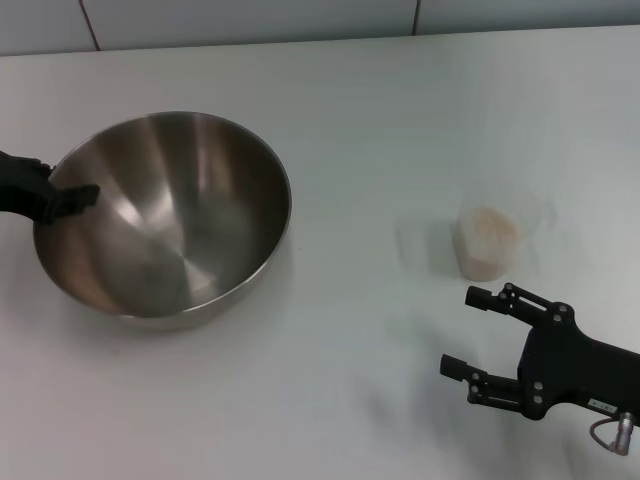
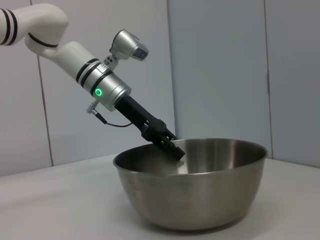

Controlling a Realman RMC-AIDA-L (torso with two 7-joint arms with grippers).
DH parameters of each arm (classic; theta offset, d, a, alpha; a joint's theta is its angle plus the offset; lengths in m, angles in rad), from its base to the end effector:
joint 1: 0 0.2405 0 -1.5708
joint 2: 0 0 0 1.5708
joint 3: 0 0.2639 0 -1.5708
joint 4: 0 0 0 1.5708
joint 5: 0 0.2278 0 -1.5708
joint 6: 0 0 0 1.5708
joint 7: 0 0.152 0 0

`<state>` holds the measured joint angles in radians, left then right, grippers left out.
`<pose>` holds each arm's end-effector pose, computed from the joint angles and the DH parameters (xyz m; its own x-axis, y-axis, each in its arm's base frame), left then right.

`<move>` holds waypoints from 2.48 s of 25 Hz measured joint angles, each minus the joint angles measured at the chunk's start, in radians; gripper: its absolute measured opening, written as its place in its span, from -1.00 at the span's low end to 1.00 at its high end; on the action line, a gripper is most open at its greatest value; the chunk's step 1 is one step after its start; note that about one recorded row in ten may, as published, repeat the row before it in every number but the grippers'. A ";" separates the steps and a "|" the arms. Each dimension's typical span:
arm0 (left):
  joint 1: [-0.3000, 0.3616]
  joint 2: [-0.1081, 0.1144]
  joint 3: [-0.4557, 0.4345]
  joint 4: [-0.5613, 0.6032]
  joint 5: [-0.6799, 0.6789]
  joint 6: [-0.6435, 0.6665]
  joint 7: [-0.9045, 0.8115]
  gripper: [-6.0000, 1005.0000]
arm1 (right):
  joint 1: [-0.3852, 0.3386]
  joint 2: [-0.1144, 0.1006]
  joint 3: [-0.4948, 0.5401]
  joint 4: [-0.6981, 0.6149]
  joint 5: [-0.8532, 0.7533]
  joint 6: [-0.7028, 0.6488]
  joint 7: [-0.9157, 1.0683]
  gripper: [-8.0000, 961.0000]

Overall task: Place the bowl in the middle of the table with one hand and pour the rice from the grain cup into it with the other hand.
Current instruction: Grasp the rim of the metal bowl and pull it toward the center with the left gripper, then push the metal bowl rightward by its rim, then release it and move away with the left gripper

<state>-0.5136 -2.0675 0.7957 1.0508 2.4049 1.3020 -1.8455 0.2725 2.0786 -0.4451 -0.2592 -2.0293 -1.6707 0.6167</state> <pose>-0.3024 0.3963 0.0545 0.8260 0.5394 0.1638 0.5380 -0.6674 -0.5148 0.3461 0.2192 -0.0552 0.7606 -0.1056 -0.6405 -0.3870 -0.8660 -0.3167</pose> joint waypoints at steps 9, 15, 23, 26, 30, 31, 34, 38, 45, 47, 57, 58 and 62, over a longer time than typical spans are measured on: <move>-0.018 0.006 0.008 0.004 0.007 0.024 -0.032 -0.62 | 0.000 0.002 -0.002 0.005 0.000 0.000 0.000 0.73; -0.038 0.007 0.003 0.009 0.026 0.045 -0.049 -0.82 | 0.002 0.001 0.001 0.010 0.000 0.004 0.000 0.73; -0.092 0.007 -0.021 0.024 0.008 0.104 -0.099 -0.88 | -0.003 0.001 0.000 0.011 0.001 0.009 0.000 0.73; -0.126 0.003 -0.023 0.023 -0.010 0.129 -0.119 -0.91 | -0.004 0.001 0.000 0.013 0.001 0.010 0.000 0.73; -0.168 -0.002 -0.016 -0.002 -0.028 0.131 -0.127 -0.91 | -0.006 0.001 0.000 0.014 0.001 0.009 0.000 0.73; -0.168 -0.002 -0.016 -0.002 -0.028 0.131 -0.127 -0.92 | -0.006 0.000 0.000 0.014 0.002 0.010 0.000 0.73; -0.250 -0.003 -0.003 -0.114 -0.058 0.100 -0.118 -0.91 | -0.006 0.000 0.000 0.014 0.001 0.010 0.000 0.73; -0.307 -0.004 0.027 -0.195 -0.064 0.047 -0.106 -0.88 | -0.002 0.000 -0.003 0.014 -0.001 0.010 0.000 0.73; -0.327 -0.005 0.082 -0.217 -0.077 0.008 -0.105 -0.85 | 0.004 0.000 -0.007 0.014 -0.004 0.017 0.003 0.73; -0.330 -0.005 0.084 -0.218 -0.079 0.003 -0.106 -0.83 | 0.005 0.000 -0.008 0.014 -0.004 0.020 0.003 0.73; -0.330 -0.005 0.086 -0.254 -0.081 -0.032 -0.100 -0.78 | 0.005 0.003 -0.008 0.019 -0.001 0.023 0.001 0.73; -0.330 -0.005 0.086 -0.254 -0.081 -0.032 -0.100 -0.77 | 0.005 0.003 -0.007 0.021 -0.001 0.023 0.001 0.73; -0.333 -0.003 0.089 -0.315 -0.081 -0.087 -0.072 -0.75 | 0.005 0.003 -0.006 0.025 -0.001 0.023 0.001 0.73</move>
<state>-0.8464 -2.0706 0.8849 0.7359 2.3244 1.2146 -1.9178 0.2777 2.0816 -0.4512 -0.2345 -2.0303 -1.6473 0.6175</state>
